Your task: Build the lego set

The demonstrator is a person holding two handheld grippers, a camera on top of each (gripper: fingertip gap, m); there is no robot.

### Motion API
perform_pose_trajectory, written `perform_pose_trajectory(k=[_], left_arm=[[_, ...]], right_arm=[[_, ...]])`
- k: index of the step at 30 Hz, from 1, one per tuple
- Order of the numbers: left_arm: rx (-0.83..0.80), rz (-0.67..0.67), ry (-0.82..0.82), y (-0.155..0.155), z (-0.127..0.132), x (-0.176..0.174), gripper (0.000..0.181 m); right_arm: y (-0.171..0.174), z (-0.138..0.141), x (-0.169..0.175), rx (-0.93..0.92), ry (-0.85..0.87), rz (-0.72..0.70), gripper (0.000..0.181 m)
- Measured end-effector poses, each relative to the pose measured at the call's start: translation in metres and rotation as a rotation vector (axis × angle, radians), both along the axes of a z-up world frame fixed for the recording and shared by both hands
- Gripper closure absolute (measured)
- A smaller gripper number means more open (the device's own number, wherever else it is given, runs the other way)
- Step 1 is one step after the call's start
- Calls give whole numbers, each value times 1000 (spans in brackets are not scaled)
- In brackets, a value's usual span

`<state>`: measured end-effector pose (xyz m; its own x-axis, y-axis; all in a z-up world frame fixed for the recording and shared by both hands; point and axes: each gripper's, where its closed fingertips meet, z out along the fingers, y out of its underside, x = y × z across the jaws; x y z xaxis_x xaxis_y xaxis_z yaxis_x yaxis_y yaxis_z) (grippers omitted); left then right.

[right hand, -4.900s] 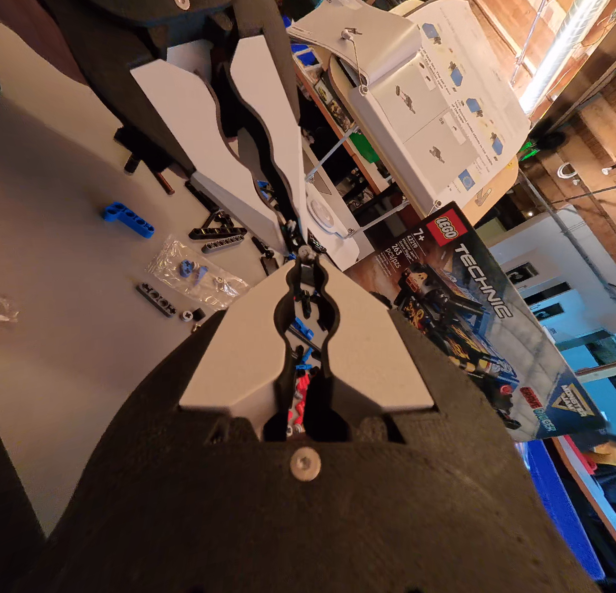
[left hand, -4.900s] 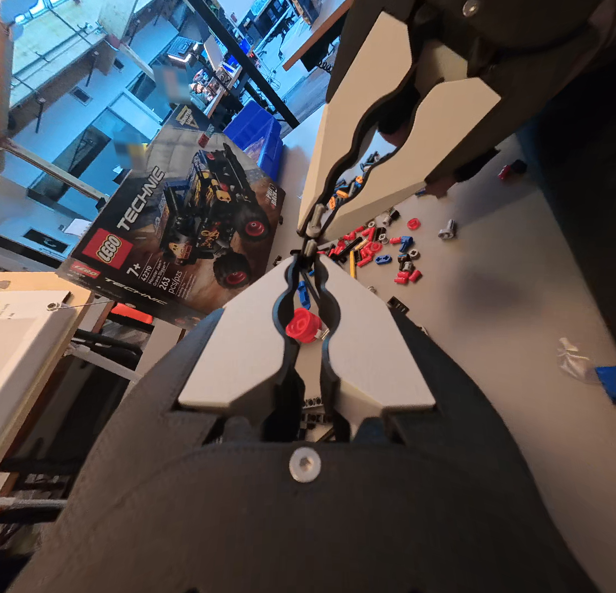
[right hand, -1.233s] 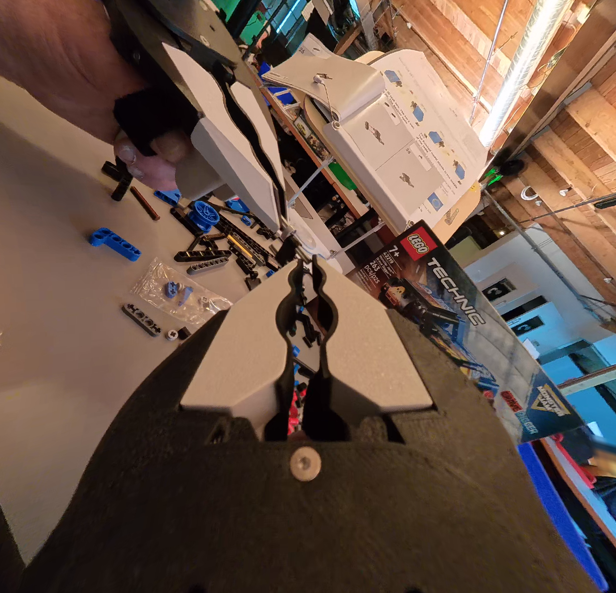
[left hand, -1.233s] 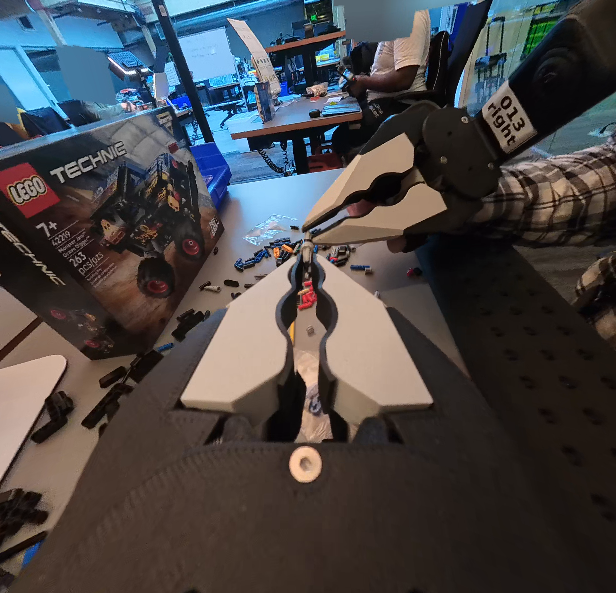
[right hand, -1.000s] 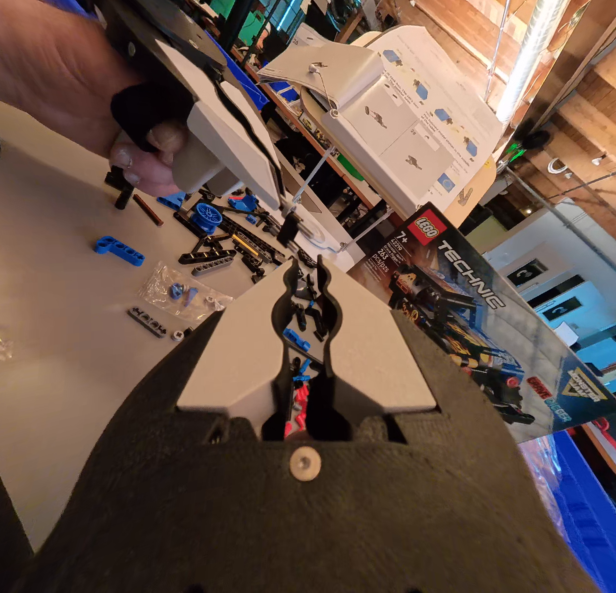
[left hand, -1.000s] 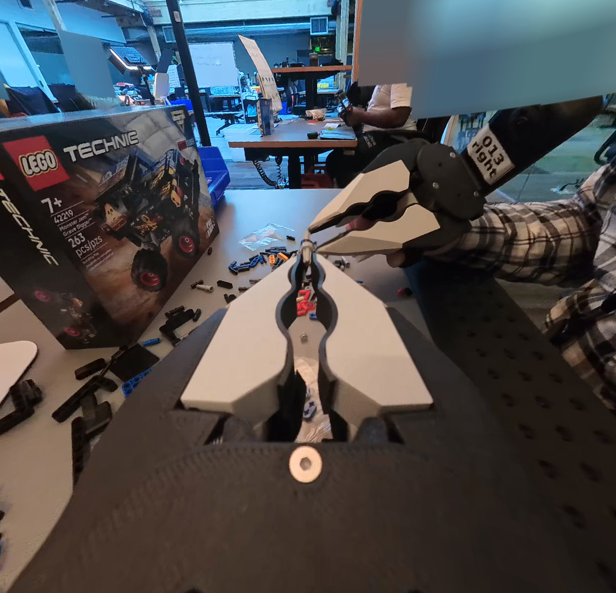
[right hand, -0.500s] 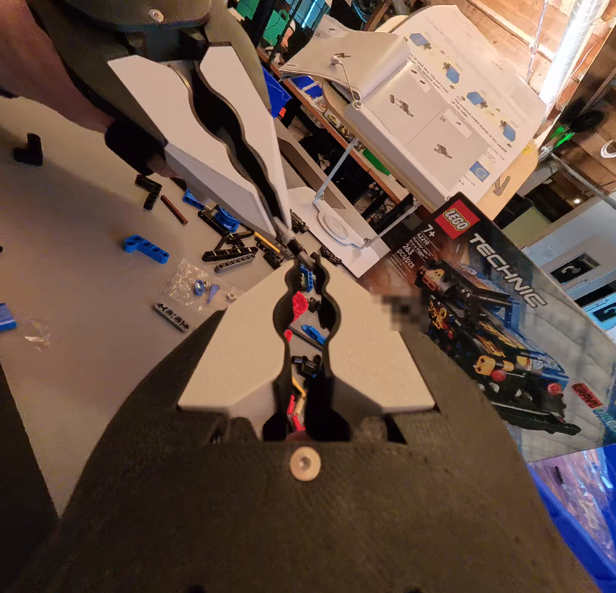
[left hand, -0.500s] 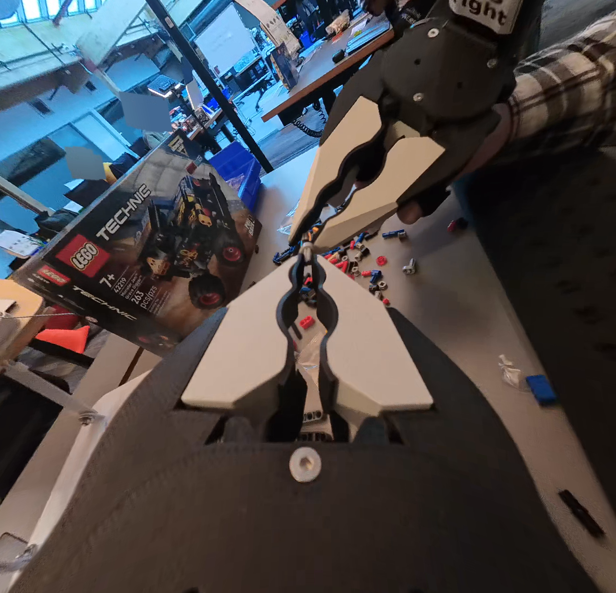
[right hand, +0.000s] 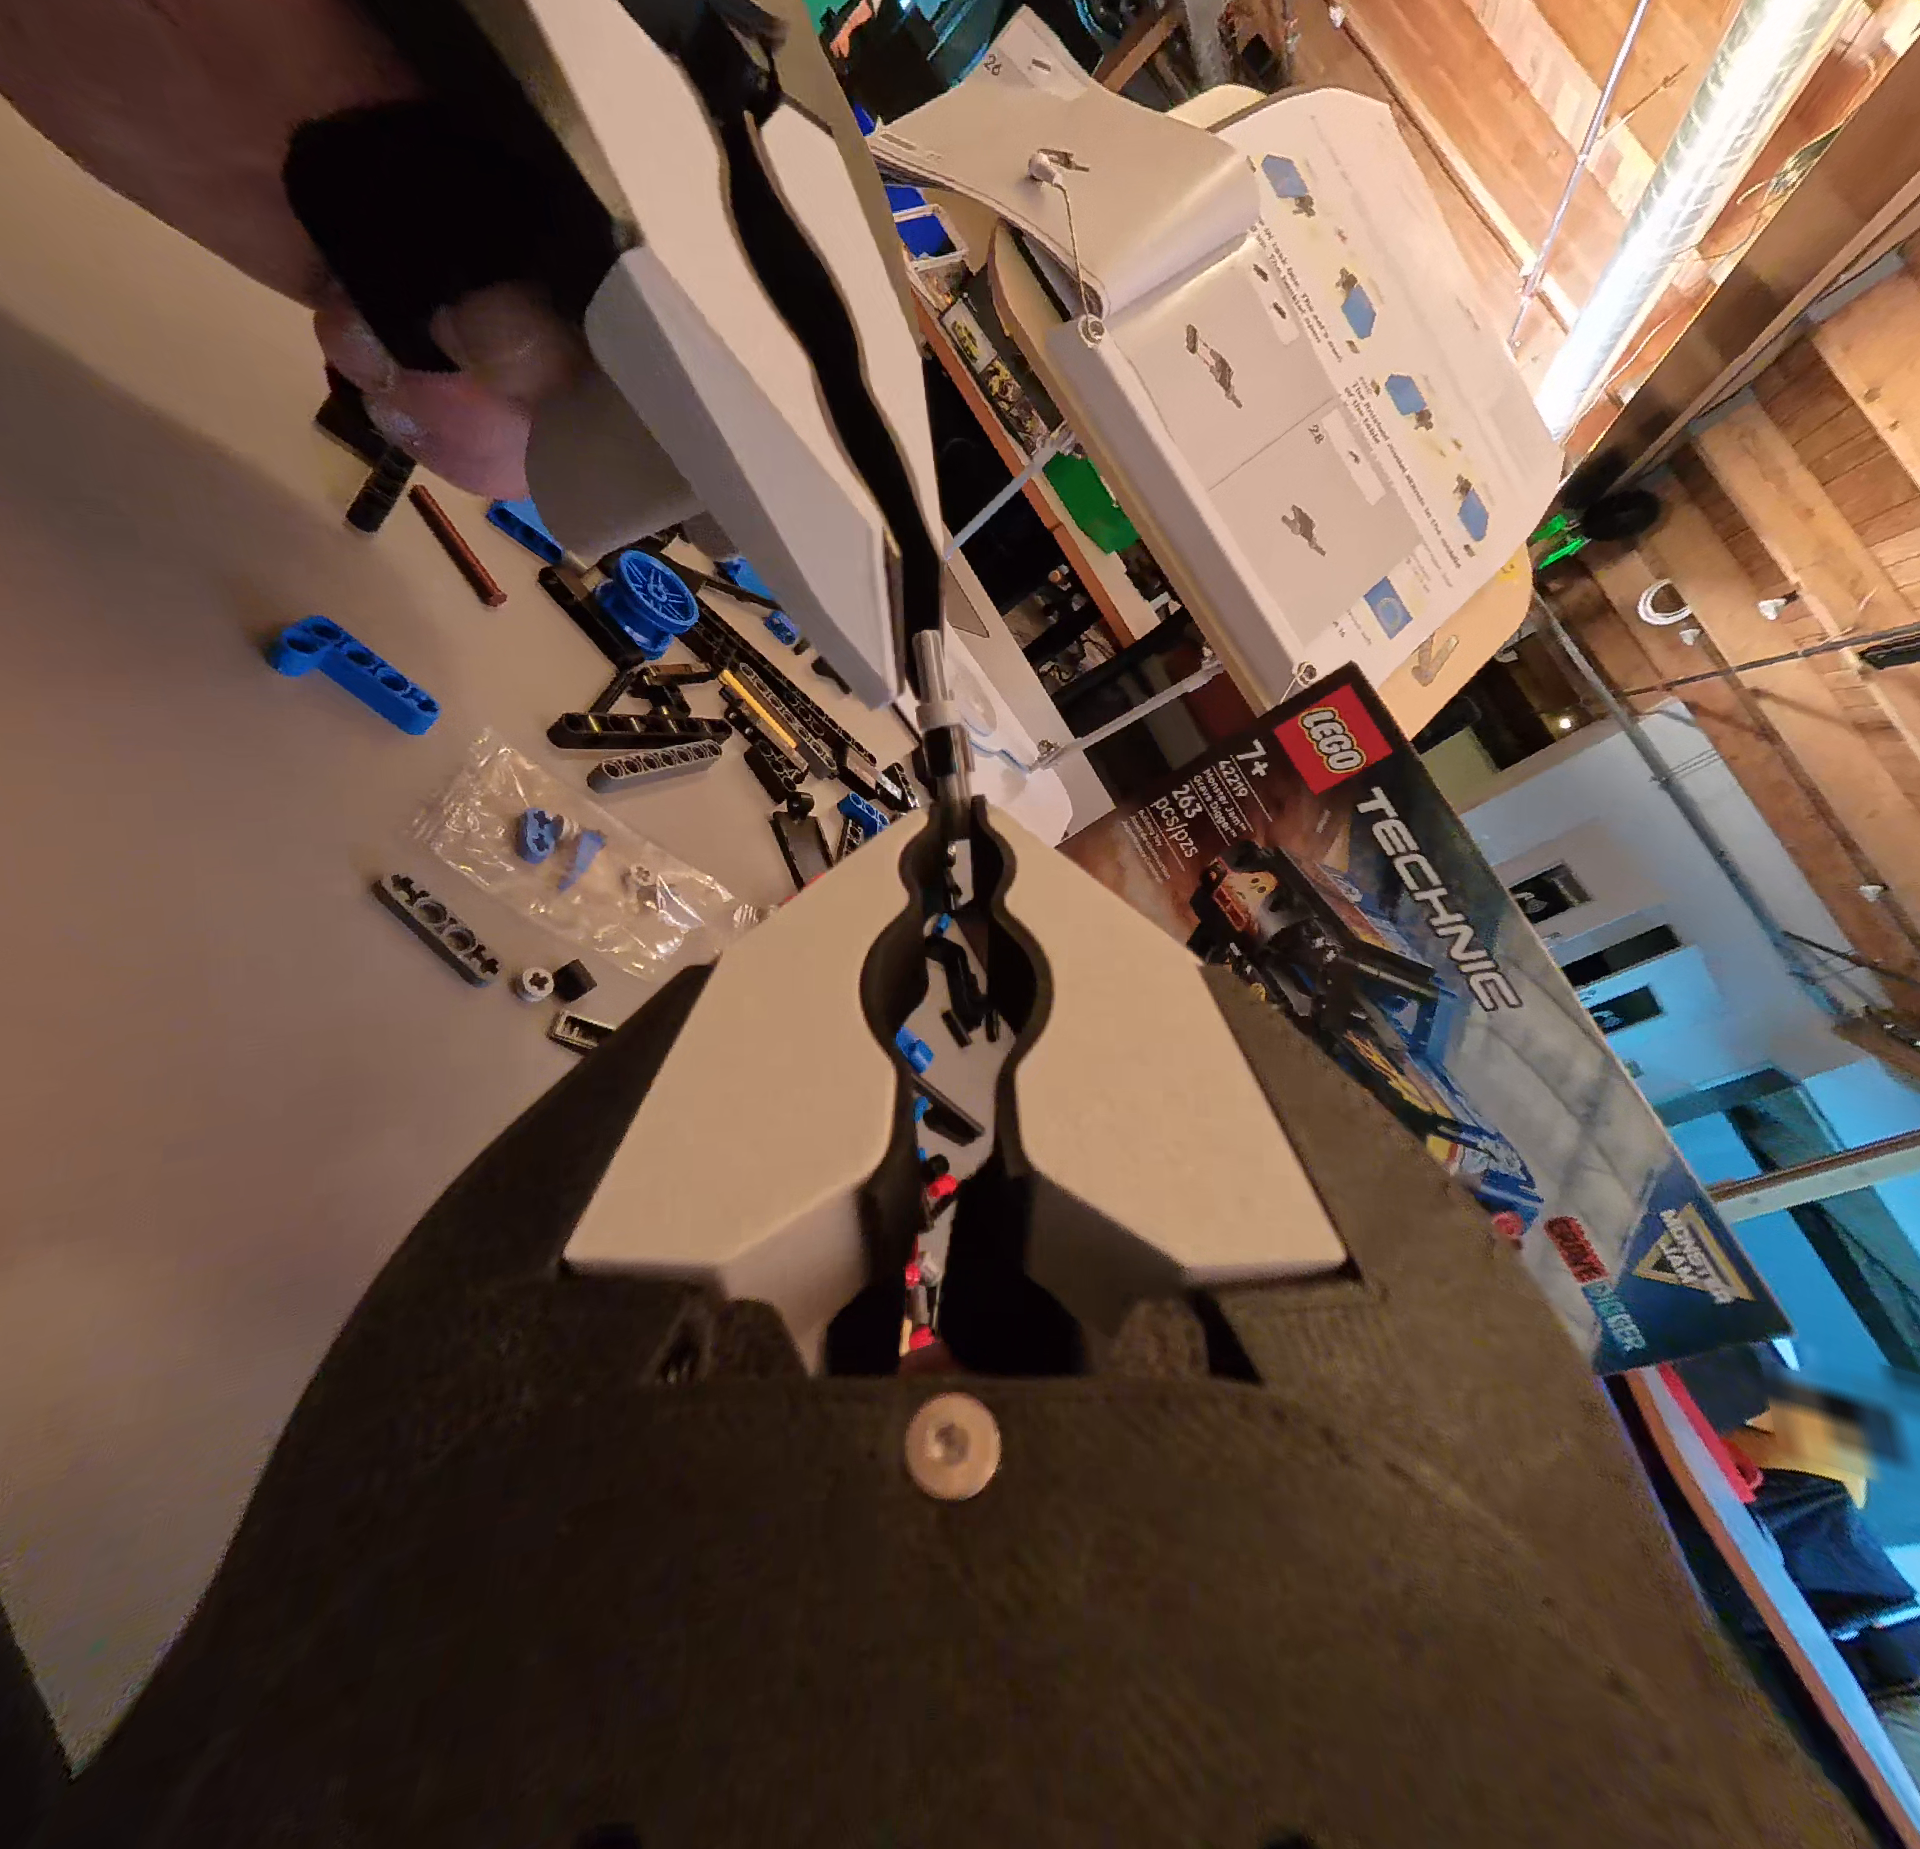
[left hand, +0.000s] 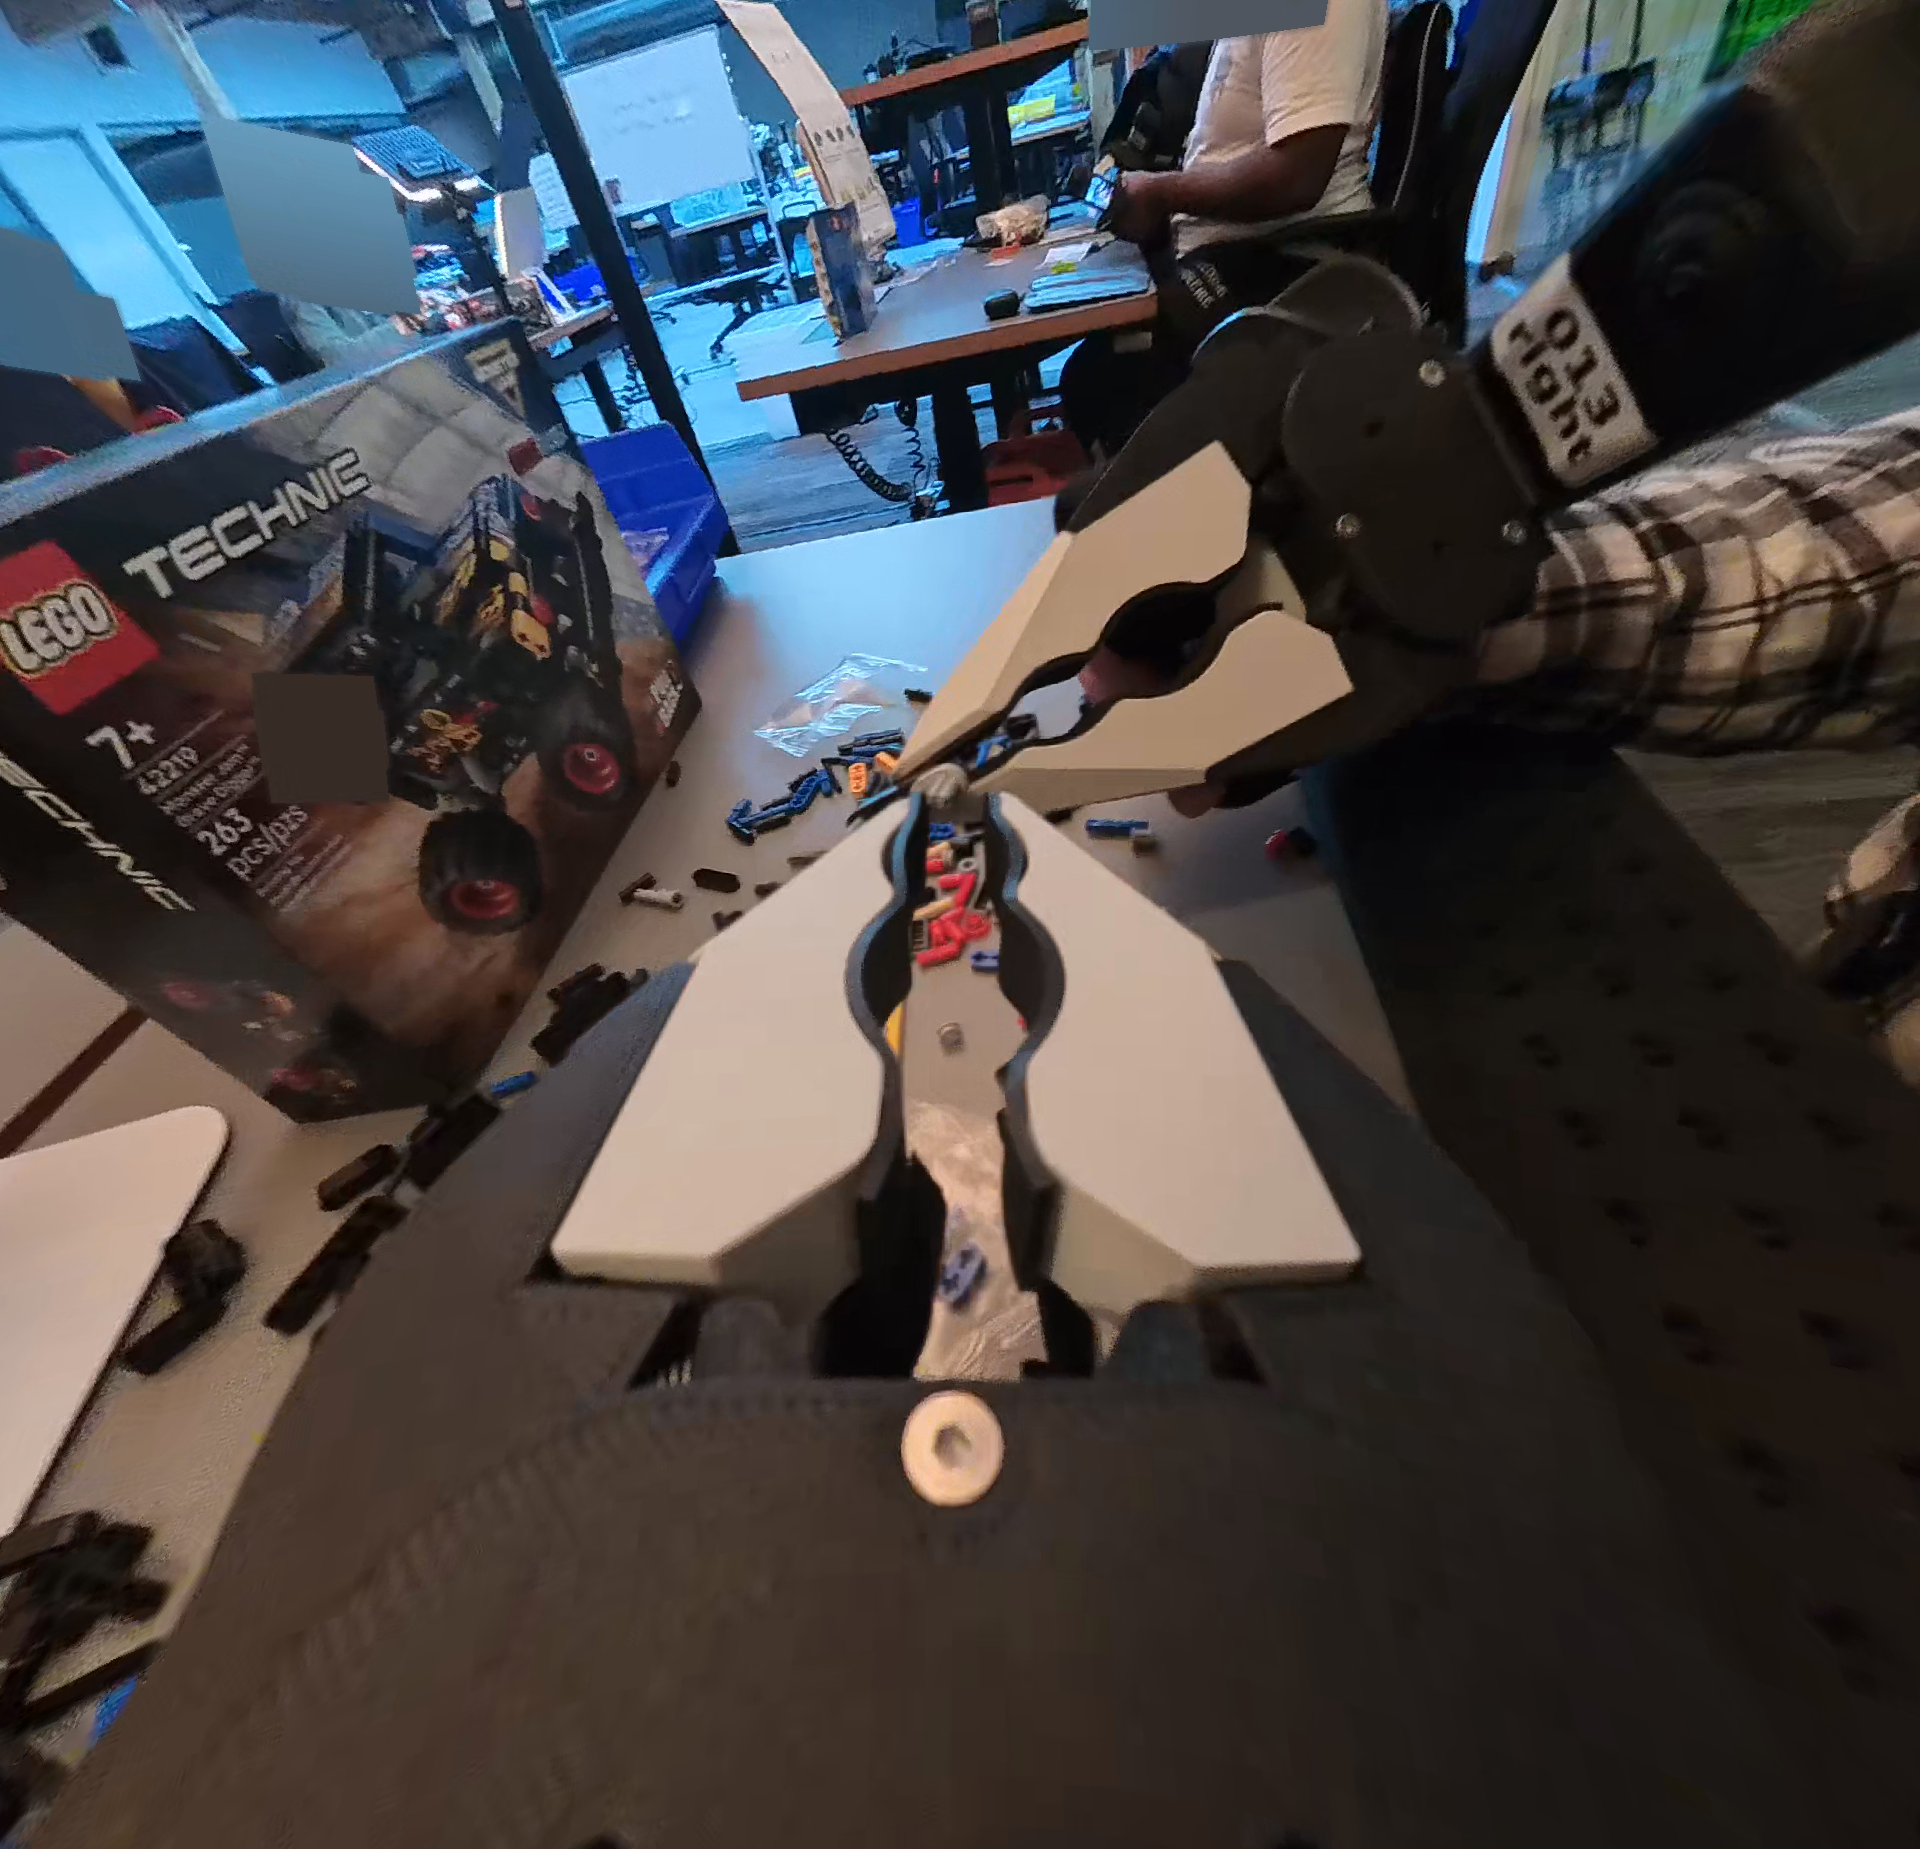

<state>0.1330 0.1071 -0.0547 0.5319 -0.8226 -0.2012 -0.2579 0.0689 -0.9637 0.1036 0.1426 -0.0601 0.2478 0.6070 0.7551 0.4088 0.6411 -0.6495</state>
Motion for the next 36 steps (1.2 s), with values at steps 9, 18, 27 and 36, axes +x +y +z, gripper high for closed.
perform_pose_trajectory(k=[9,18,27,36], left_arm=[[-71,-44,-96,-5,5,1,173],[-85,-48,-130,-5,8,-1,178],[-19,6,-60,-1,6,-4,178],[26,30,13,-1,2,-4,178]], right_arm=[[-7,2,1,49,-1,8,179],[-12,1,1,66,-4,19,178],[-6,-5,7,-16,3,0,169],[-3,-12,12,-93,-1,6,165]])
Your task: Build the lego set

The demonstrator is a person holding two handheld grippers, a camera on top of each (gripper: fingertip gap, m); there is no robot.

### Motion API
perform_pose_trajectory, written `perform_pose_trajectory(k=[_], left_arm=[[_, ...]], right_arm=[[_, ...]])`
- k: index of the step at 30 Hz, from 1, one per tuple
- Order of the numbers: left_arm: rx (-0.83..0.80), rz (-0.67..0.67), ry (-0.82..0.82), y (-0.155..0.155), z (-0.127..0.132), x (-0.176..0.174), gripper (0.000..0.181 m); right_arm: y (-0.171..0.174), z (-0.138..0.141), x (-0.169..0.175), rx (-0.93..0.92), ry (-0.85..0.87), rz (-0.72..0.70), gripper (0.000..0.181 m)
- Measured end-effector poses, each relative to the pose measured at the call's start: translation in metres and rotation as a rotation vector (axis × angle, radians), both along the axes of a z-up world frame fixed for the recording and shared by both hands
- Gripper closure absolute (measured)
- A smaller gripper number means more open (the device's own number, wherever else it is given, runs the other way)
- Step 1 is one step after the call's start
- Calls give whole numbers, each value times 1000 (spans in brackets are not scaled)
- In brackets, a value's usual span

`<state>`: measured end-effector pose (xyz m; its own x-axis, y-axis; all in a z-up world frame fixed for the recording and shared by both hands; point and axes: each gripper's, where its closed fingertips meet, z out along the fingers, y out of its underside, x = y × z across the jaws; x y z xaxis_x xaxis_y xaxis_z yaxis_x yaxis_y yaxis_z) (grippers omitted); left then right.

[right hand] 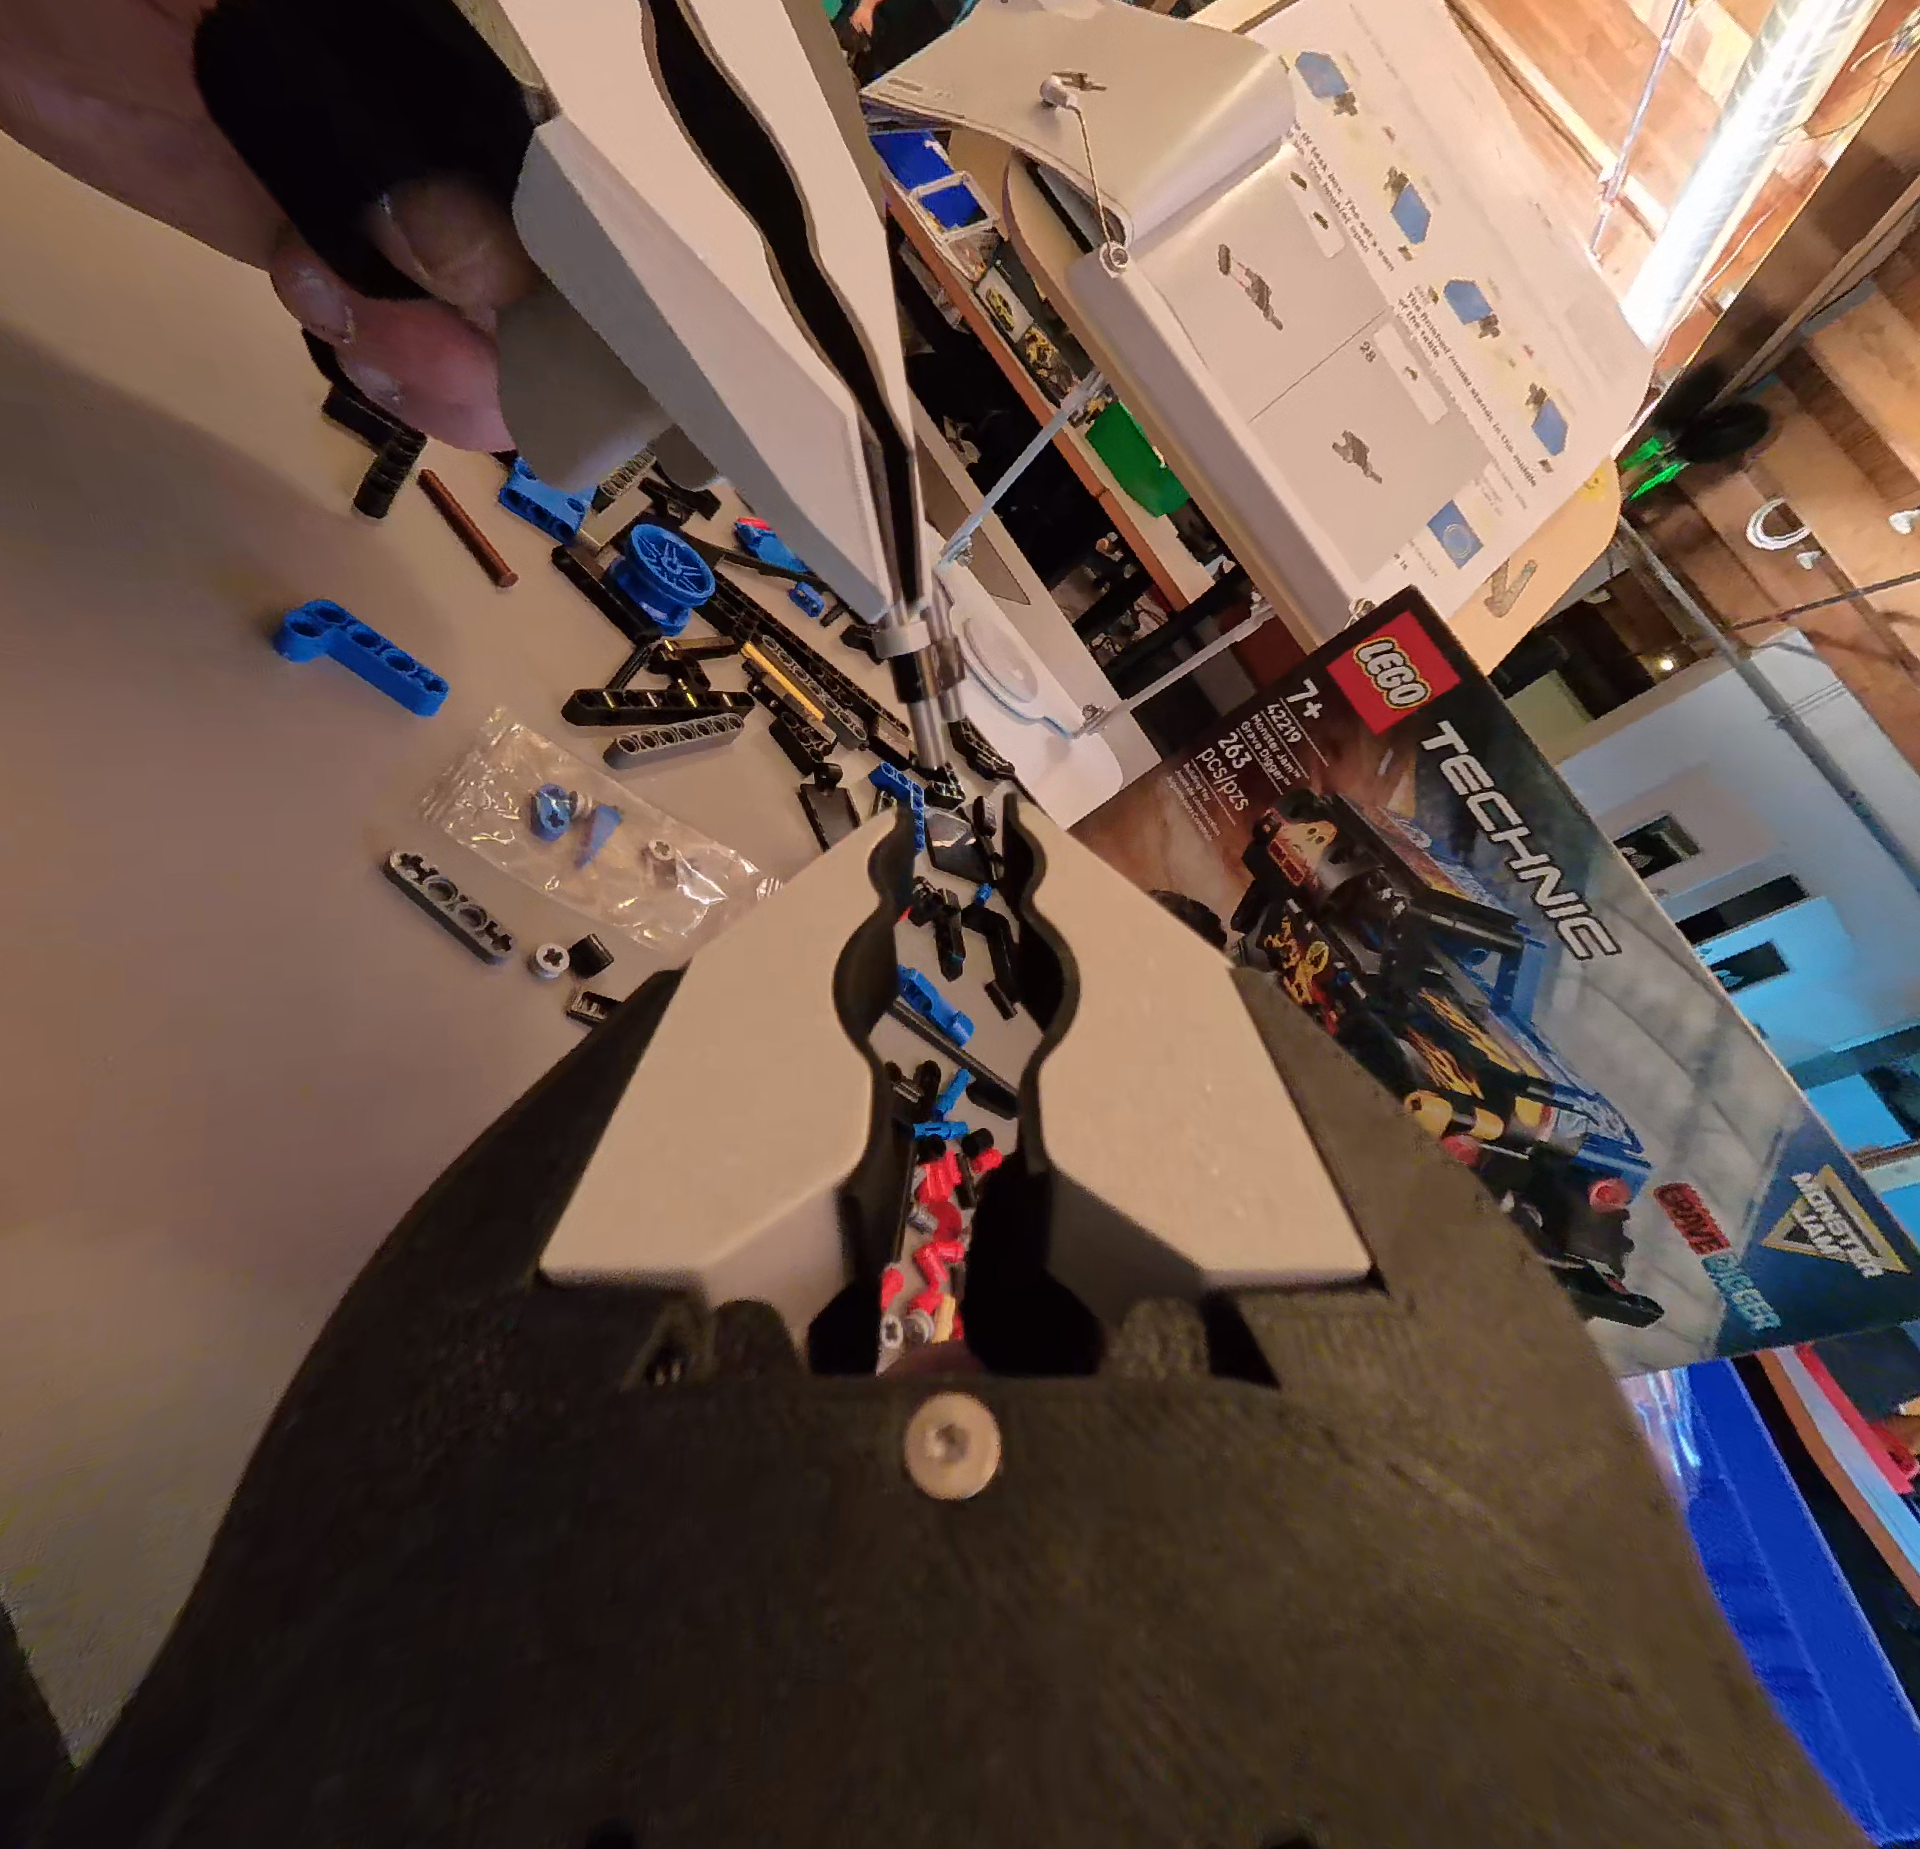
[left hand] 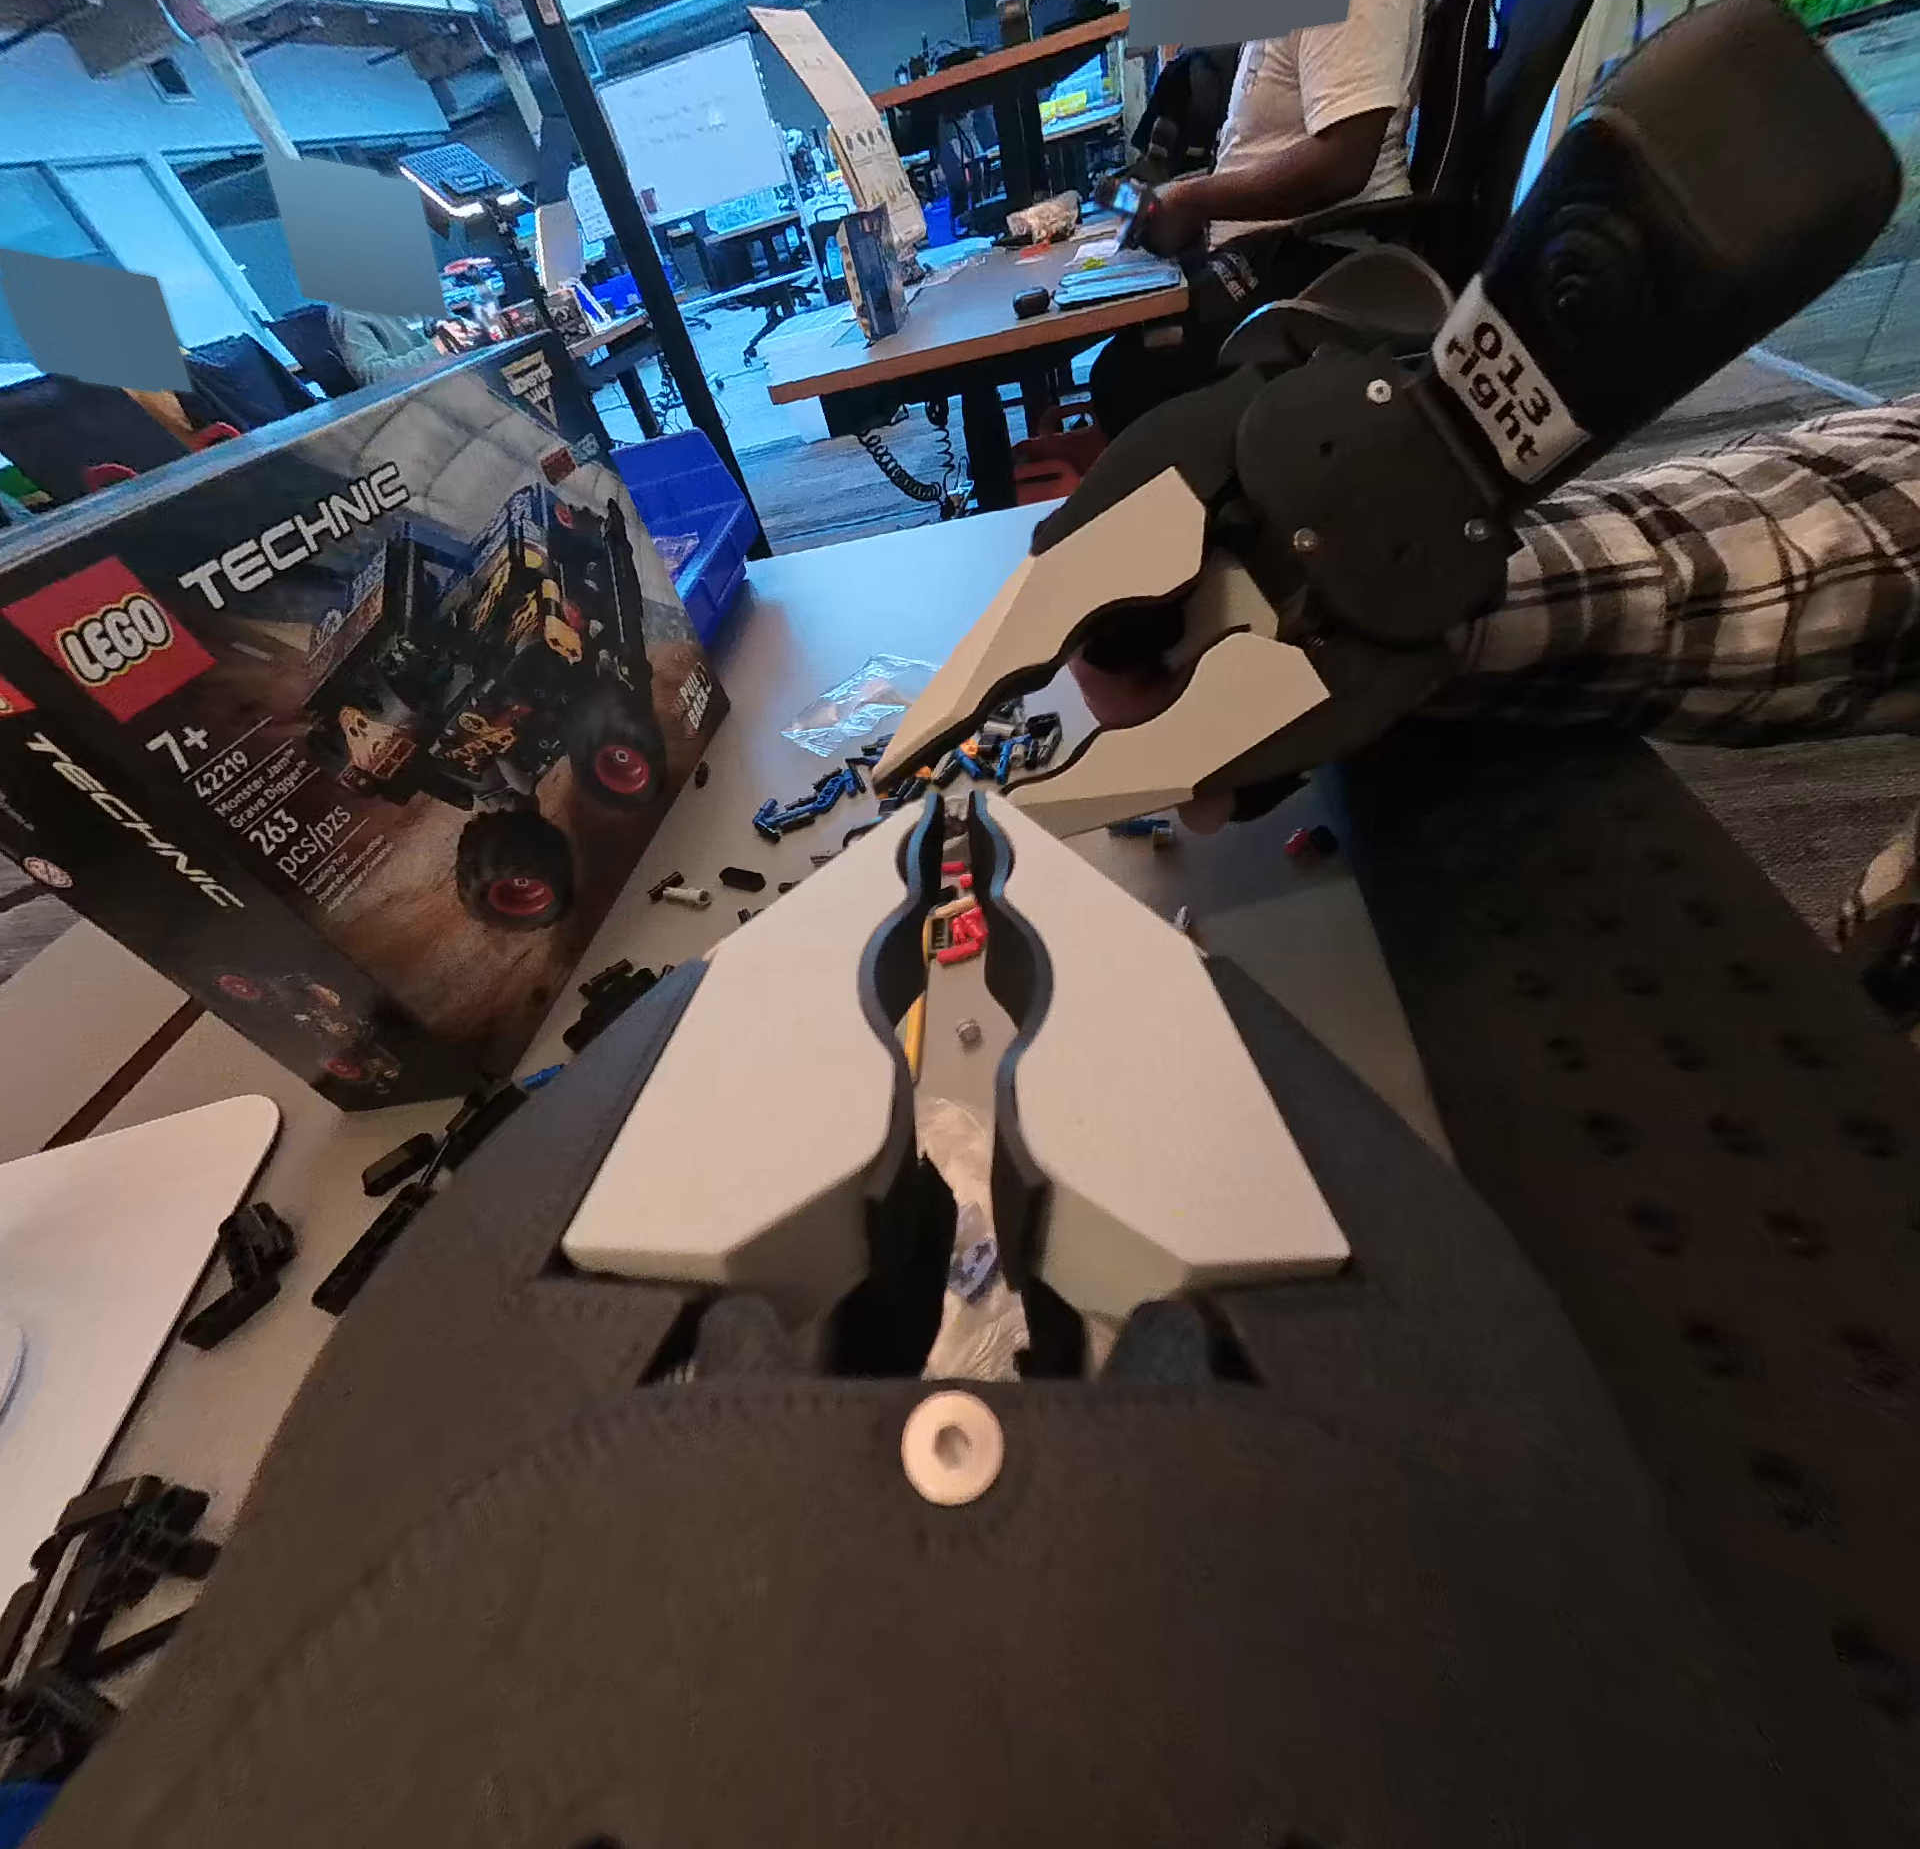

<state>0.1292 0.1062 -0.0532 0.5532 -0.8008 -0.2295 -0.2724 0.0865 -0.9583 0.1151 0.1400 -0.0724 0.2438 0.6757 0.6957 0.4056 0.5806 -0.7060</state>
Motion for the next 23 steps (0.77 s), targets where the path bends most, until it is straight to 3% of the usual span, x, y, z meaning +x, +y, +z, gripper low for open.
perform_pose_trajectory(k=[23], left_arm=[[51,35,83,4,-7,3,179]], right_arm=[[10,-9,14,-69,-2,-25,166]])
